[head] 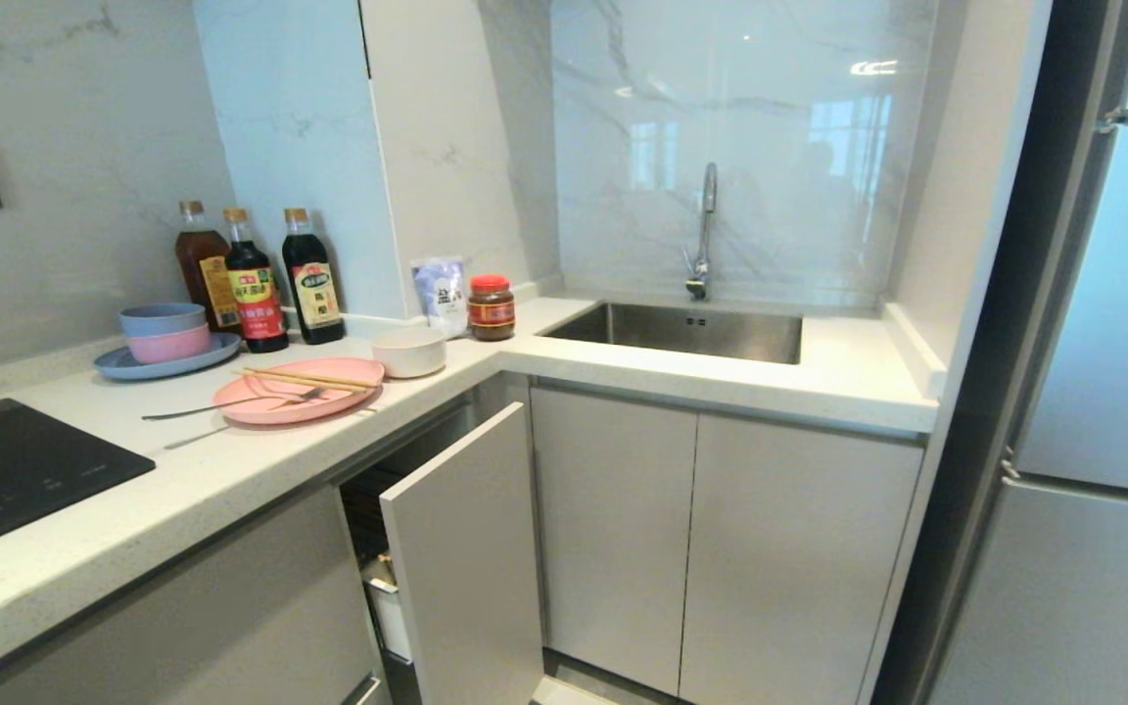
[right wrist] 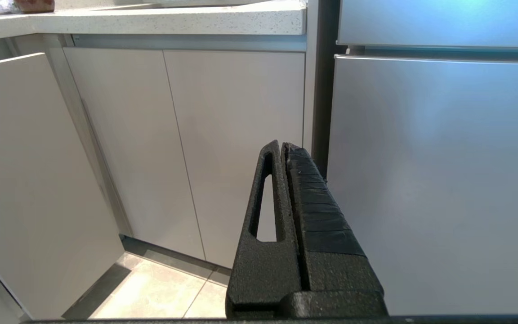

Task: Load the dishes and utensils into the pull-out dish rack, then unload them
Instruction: Open the cupboard

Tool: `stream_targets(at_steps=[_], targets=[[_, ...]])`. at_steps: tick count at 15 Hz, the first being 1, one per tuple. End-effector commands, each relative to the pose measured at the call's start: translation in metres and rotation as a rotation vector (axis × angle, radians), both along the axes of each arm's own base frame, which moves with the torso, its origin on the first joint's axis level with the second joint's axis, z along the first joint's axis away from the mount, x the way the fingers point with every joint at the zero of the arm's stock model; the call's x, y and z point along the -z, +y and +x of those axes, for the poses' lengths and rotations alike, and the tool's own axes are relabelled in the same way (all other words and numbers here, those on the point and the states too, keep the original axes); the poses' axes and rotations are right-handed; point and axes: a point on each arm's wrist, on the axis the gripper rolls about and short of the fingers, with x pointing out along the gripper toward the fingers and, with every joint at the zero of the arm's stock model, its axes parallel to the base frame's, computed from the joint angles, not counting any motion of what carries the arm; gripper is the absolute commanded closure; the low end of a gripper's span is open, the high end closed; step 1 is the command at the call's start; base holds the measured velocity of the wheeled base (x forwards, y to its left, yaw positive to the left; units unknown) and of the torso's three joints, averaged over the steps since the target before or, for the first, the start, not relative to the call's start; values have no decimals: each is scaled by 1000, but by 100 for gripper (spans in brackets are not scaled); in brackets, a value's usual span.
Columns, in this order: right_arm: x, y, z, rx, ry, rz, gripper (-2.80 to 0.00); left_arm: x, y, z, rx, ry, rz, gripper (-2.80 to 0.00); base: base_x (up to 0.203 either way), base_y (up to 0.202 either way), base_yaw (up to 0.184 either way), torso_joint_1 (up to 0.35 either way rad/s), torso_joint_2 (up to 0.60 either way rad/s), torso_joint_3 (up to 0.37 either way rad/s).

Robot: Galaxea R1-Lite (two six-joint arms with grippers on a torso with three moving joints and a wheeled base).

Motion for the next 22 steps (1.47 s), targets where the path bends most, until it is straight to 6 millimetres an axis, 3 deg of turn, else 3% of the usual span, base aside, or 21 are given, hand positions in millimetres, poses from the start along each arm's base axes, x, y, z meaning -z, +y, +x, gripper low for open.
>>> stream_targets(at_steps=[1,4,8,13,17,22], targets=[[0,0,0,0,0,0,0,-26,0,75,10,119,-12,0,0,0,0,0,0,0],[0,0,0,0,0,0,0,-29,-12,123,150,159,-58,0,0,0,0,0,0,0],[0,0,0,0,0,0,0,8,-48,201,210,354,-17,0,0,0,0,0,0,0],[0,0,0,0,0,0,0,73,-95,294,95,563,18,0,0,0,0,0,0,0],[0,0,0,0,0,1,0,120,-114,351,33,754,-31,0,0,0,0,0,0,0],[0,0,0,0,0,1,0,152,-124,389,-81,964,-165,0,0,0,0,0,0,0]])
